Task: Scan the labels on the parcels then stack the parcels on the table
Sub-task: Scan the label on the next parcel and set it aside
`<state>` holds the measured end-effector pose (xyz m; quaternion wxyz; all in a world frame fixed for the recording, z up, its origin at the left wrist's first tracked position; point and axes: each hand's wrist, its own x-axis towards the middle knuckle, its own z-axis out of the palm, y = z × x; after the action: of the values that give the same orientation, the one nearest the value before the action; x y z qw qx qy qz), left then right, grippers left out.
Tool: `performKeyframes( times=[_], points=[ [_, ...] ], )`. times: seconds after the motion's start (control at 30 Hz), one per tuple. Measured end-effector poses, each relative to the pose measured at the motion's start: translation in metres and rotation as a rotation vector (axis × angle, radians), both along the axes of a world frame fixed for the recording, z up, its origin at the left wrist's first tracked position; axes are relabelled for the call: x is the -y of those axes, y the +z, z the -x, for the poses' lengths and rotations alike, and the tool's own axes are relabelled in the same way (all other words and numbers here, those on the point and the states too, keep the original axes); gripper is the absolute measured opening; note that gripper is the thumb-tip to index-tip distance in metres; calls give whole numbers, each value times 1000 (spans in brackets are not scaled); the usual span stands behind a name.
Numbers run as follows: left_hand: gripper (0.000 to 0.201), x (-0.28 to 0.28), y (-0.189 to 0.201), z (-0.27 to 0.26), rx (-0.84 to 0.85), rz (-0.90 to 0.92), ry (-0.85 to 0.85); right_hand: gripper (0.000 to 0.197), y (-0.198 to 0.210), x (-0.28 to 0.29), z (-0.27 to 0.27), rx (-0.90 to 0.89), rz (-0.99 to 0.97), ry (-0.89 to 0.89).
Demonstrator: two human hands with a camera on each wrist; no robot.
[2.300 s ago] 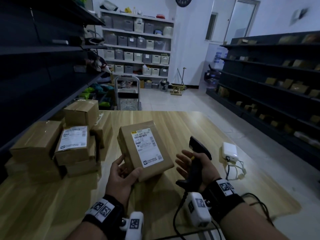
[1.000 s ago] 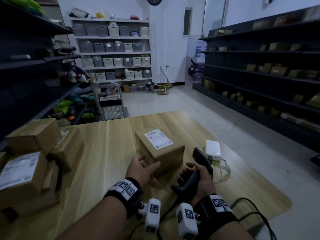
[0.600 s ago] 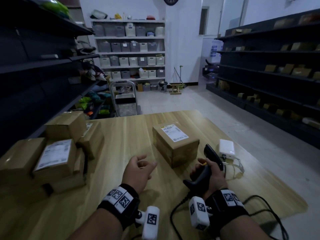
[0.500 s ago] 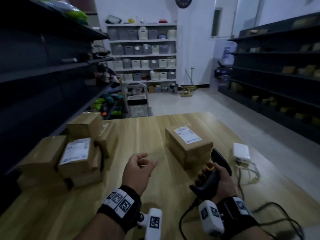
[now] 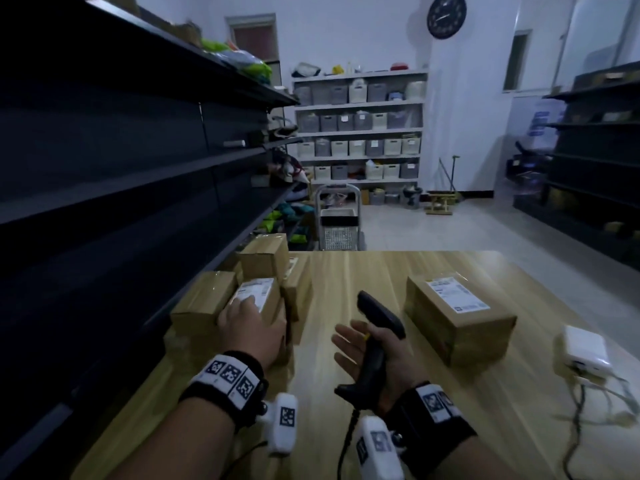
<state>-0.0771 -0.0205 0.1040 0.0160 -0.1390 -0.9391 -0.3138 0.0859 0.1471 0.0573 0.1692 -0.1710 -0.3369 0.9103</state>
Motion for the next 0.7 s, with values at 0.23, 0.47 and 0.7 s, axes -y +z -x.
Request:
performKeyframes(
  times=[0.23, 0.47, 0.7],
  points=[
    [72, 13, -7, -2, -37, 145, -42, 38, 13, 13, 41, 88, -91, 25],
    [43, 17, -9, -8, -158, 49, -92, 36, 19, 22, 57, 151, -93, 27],
    [18, 9, -9, -4, -64, -206, -19, 36, 16, 31, 72, 145, -130, 23]
  ],
)
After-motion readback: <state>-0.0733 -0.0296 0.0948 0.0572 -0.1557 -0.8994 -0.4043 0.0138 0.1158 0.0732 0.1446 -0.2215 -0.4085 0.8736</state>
